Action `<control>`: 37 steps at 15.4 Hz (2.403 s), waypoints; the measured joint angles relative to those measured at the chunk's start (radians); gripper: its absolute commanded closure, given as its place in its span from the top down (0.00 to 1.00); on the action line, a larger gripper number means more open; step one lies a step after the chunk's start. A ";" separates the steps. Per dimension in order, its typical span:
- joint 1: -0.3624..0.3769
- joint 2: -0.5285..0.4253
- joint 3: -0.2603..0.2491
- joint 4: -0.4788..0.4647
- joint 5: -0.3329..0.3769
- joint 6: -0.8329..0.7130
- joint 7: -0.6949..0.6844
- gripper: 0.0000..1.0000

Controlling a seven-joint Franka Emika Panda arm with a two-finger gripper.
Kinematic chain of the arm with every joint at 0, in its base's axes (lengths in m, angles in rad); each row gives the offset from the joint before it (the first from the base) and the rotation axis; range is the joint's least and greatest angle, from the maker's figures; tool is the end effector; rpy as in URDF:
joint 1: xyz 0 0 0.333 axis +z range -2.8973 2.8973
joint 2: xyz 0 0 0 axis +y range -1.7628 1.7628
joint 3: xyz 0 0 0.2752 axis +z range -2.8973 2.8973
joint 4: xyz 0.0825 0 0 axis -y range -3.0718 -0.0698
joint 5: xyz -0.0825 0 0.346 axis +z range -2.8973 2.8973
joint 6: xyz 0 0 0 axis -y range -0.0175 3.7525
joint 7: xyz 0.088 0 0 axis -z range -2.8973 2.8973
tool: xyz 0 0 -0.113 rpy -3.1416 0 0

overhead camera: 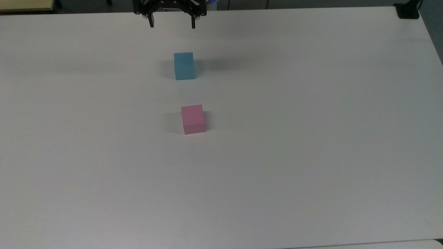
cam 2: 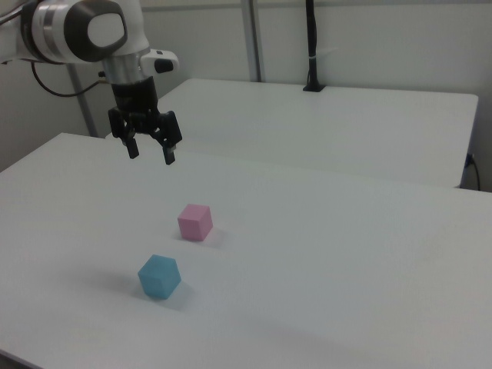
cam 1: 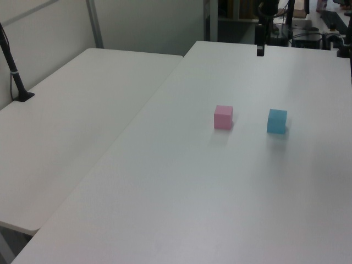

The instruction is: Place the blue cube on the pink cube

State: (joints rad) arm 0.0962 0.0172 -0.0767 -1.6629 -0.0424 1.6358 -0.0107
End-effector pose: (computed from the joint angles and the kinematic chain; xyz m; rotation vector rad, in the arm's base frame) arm 0.5230 0.0059 0.5343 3.0966 0.0525 -0.0682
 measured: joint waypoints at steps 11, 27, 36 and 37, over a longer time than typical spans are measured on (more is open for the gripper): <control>-0.003 0.044 -0.006 0.007 0.000 0.000 0.003 1.00; -0.014 0.050 0.004 -0.012 0.000 -0.029 -0.021 1.00; 0.027 0.061 0.010 -0.289 -0.078 0.214 -0.042 1.00; 0.026 0.061 0.010 -0.319 -0.089 0.236 -0.042 1.00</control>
State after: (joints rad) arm 0.1227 0.0779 -0.0669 -1.9819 -0.1310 1.8718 -0.0528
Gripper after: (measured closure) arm 0.000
